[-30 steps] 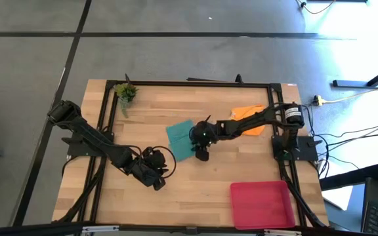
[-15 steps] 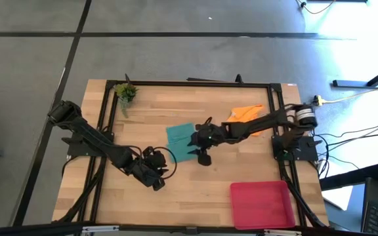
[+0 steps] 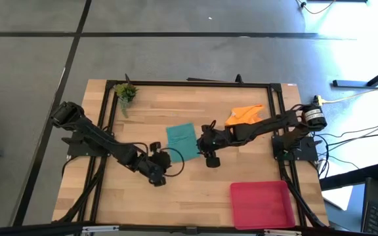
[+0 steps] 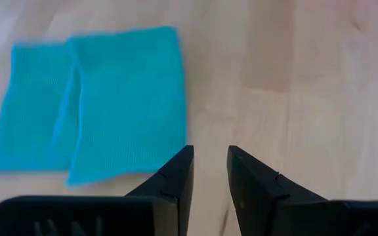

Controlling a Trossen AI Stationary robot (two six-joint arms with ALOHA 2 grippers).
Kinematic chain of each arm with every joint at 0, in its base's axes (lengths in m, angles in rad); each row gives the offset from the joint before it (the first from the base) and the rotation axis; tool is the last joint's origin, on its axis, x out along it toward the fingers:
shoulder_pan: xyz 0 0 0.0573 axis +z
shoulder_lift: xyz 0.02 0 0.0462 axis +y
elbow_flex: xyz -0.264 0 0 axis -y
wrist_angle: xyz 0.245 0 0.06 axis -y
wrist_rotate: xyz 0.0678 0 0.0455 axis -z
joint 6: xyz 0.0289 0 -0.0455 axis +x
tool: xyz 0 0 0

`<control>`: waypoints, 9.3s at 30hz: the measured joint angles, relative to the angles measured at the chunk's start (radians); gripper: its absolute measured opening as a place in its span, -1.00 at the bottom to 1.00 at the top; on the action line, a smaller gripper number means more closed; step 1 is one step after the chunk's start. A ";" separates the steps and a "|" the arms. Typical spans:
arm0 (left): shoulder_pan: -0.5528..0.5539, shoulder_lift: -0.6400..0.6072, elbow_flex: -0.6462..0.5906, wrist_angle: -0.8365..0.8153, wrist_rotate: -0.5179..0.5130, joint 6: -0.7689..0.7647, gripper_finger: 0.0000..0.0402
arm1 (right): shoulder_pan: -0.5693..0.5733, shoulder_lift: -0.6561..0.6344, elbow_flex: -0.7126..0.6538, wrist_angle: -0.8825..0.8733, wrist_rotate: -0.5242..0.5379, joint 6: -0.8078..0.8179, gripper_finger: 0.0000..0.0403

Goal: Roll microfiber towels into tight, uniform cylinder then place into a basket
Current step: Roll the blue microfiber cloth

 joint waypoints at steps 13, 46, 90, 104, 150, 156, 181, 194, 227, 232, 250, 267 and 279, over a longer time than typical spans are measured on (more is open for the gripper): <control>0.003 0.000 0.000 0.033 -0.035 0.256 -0.69 | -0.001 0.000 0.000 -0.051 -0.001 -0.023 -0.12; 0.090 0.137 0.000 0.042 -0.008 0.214 -0.44 | -0.012 0.184 0.000 0.125 -0.049 -0.260 -0.12; 0.100 0.256 0.003 0.060 -0.016 0.052 -0.90 | -0.032 0.262 0.000 0.226 -0.056 -0.227 -0.95; 0.103 0.207 0.000 0.056 0.126 -0.043 -1.00 | -0.033 0.264 0.001 0.221 -0.254 -0.119 -0.95; 0.361 0.128 0.129 -0.114 0.456 -0.140 -1.00 | -0.051 0.261 0.000 0.168 -0.398 -0.049 -0.94; 0.387 0.128 0.130 -0.113 0.415 -0.134 -1.00 | -0.052 0.261 0.000 0.168 -0.389 -0.050 -0.94; 0.394 0.204 0.130 0.002 0.155 0.006 -1.00 | -0.053 0.262 0.000 0.169 -0.389 -0.070 -0.94; 0.398 0.272 0.129 0.043 0.133 0.006 -1.00 | -0.053 0.262 0.000 0.172 -0.397 -0.070 -0.94; 0.362 0.338 0.128 0.049 0.124 0.006 -1.00 | -0.155 0.117 -0.001 0.043 -0.382 0.076 -0.94; 0.359 0.339 0.128 0.049 0.118 0.006 -1.00 | -0.197 0.117 -0.001 0.050 -0.371 0.113 -0.94; 0.354 0.340 0.127 0.049 0.103 0.006 -1.00 | -0.268 0.124 0.002 0.008 -0.230 0.087 -0.94; 0.274 0.337 0.127 0.054 0.235 0.134 -1.00 | -0.214 0.124 0.008 0.005 -0.464 0.084 -0.94; 0.203 0.337 0.127 0.062 0.232 0.131 -1.00 | -0.192 0.125 0.008 0.094 -0.468 0.084 -0.94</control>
